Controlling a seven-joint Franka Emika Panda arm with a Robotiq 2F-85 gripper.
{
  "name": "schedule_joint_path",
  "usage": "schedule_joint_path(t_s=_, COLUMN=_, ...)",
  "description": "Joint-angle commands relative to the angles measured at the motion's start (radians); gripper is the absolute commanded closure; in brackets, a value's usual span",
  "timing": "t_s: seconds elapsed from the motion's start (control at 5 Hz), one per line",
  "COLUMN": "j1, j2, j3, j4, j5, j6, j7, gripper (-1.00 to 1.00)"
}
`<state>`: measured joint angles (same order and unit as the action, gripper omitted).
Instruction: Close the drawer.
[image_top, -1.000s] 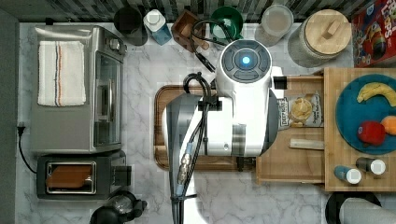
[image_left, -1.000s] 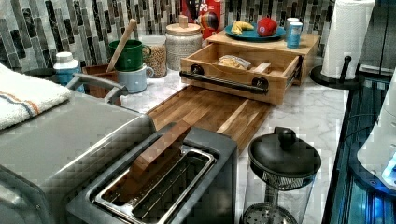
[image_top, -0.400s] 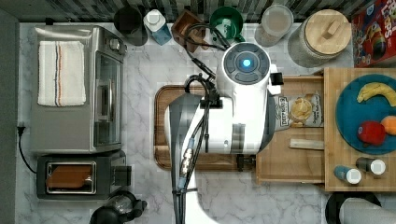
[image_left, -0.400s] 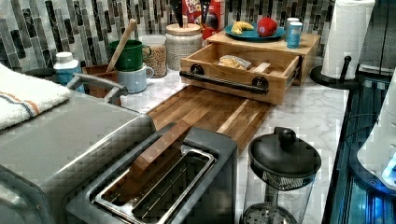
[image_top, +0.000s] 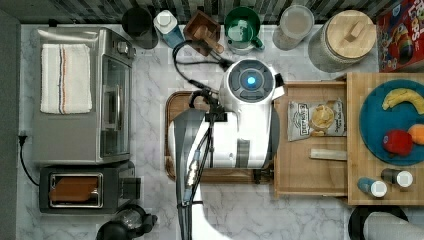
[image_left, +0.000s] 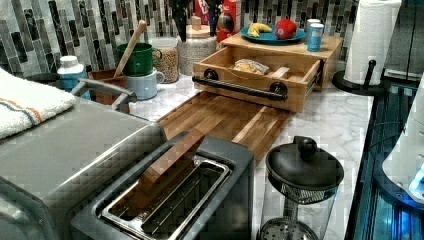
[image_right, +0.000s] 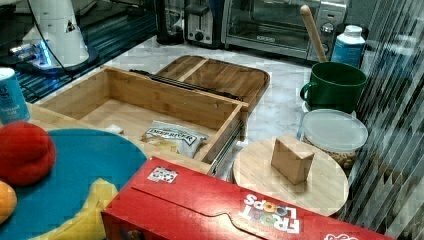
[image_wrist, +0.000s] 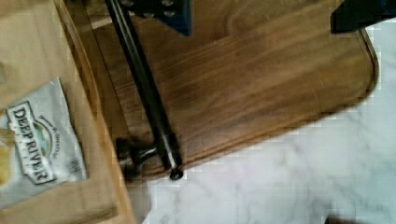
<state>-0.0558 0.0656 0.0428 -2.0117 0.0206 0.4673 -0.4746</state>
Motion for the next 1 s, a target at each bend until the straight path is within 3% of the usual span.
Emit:
schedule_joint_path(t_s=0.2, j1=0.049, j2=0.005, j3=0.068, j4=-0.158, j5=0.068, j6=0.131, j7=-0.163, gripper=1.0)
schedule_joint_path(t_s=0.4, j1=0.03, j2=0.044, j3=0.076, j4=-0.168, j5=0.059, j6=0.167, j7=-0.223, gripper=1.0)
schedule_joint_path(t_s=0.6, j1=0.03, j2=0.098, j3=0.071, j4=-0.14, j5=-0.01, j6=0.174, j7=-0.21, gripper=1.0)
schedule_joint_path(t_s=1.0, j1=0.033, j2=0.128, j3=0.036, j4=-0.192, j5=-0.145, j6=0.325, j7=-0.235, gripper=1.0)
